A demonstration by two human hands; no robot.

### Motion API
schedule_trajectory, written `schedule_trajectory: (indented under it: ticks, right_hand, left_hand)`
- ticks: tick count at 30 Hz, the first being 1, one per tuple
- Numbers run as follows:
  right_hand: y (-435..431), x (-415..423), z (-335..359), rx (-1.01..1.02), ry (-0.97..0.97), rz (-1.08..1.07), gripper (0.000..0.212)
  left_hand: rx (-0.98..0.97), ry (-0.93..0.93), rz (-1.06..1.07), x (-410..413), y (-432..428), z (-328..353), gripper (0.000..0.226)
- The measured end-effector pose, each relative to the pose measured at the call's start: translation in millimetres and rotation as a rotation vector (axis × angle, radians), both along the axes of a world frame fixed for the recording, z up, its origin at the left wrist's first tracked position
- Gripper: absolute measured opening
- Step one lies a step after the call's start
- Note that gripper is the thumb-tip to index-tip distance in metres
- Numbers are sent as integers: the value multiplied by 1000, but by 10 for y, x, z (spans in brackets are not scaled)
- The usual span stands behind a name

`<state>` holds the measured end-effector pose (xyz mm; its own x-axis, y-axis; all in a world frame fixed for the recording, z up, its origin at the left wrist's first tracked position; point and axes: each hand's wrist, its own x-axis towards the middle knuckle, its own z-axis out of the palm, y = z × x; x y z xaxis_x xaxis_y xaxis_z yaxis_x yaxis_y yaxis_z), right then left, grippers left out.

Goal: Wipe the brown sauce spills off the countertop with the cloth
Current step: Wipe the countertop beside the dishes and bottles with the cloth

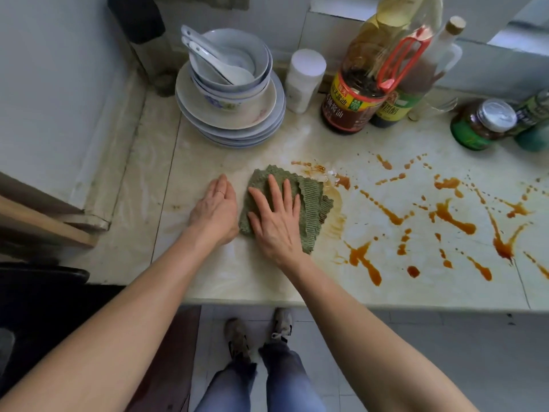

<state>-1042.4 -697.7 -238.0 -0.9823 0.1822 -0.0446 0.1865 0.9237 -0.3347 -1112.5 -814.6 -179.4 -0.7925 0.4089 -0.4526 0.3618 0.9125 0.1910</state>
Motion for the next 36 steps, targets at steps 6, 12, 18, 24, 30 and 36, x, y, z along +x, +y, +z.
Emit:
schedule_trajectory:
  ticks: [6, 12, 18, 24, 30, 36]
  right_hand:
    - [565, -527, 56, 47, -124, -99, 56]
    - [338, -431, 60, 92, -171, -134, 62]
    - [745, -1064, 148, 0, -287, -128, 59]
    - [544, -758, 105, 54, -212, -157, 60]
    - [353, -292, 11, 172, -209, -101, 61]
    - [811, -1084, 98, 5, -257, -171, 59]
  left_hand:
    - [-70, -28, -37, -25, 18, -19, 83]
    - [-85, -25, -47, -41, 55, -26, 90]
    - [-87, -22, -47, -34, 49, -45, 88]
    - [-55, -39, -55, -64, 14, -52, 84]
    - [-58, -9, -48, -26, 20, -87, 83]
    - [-55, -13, -42, -57, -10, -141, 74]
